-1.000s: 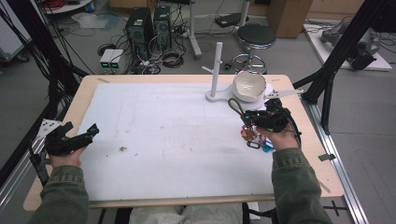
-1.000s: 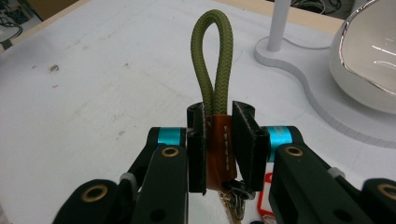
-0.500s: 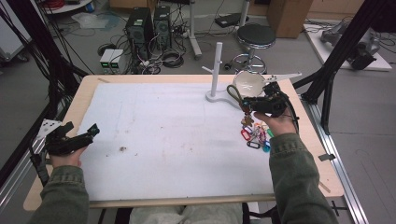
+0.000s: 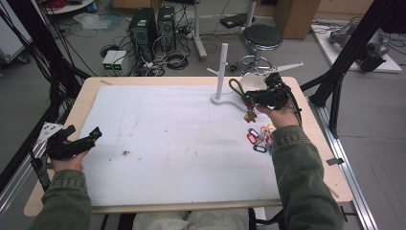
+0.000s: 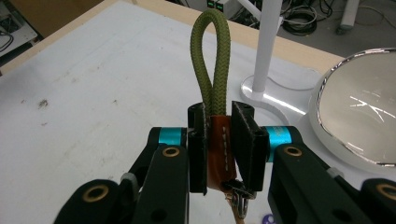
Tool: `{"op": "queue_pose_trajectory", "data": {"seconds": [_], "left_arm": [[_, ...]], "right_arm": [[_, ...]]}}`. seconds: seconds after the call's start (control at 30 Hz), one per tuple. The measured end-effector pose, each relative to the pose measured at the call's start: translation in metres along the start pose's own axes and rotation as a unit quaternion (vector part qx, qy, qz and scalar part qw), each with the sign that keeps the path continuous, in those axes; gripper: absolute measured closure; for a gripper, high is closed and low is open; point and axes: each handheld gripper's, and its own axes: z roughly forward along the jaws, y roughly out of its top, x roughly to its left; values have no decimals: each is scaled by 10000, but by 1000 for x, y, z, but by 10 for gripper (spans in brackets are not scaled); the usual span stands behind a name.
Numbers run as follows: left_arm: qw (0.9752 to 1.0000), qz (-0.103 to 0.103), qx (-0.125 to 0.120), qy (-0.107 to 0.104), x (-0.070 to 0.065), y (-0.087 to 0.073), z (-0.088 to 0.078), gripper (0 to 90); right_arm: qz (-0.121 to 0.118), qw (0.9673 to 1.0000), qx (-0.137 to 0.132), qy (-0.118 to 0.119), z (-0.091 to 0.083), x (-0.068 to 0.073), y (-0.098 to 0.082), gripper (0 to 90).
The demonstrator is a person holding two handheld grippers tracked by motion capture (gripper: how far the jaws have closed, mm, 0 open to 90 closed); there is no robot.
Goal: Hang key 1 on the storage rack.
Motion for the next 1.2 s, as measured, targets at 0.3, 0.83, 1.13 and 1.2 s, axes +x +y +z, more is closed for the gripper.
{"op": "queue_pose_trajectory", "data": {"seconds": [0.3,0.83,1.13,1.2], "left_arm": [[10000,-2,8,-8,0,0,0,17],[10000,11,40,-42,0,0,1,17],[10000,6,36,-25,0,-1,-2,17],[10000,-19,23,-27,0,-1,-2,17]], "right_arm": [[-96,10000,12,-6,2,4,25,767],[9,9998,192,-89,13,-7,61,767],[207,9995,233,-91,32,-18,77,767],[237,9993,262,-92,35,-20,78,767]]}}
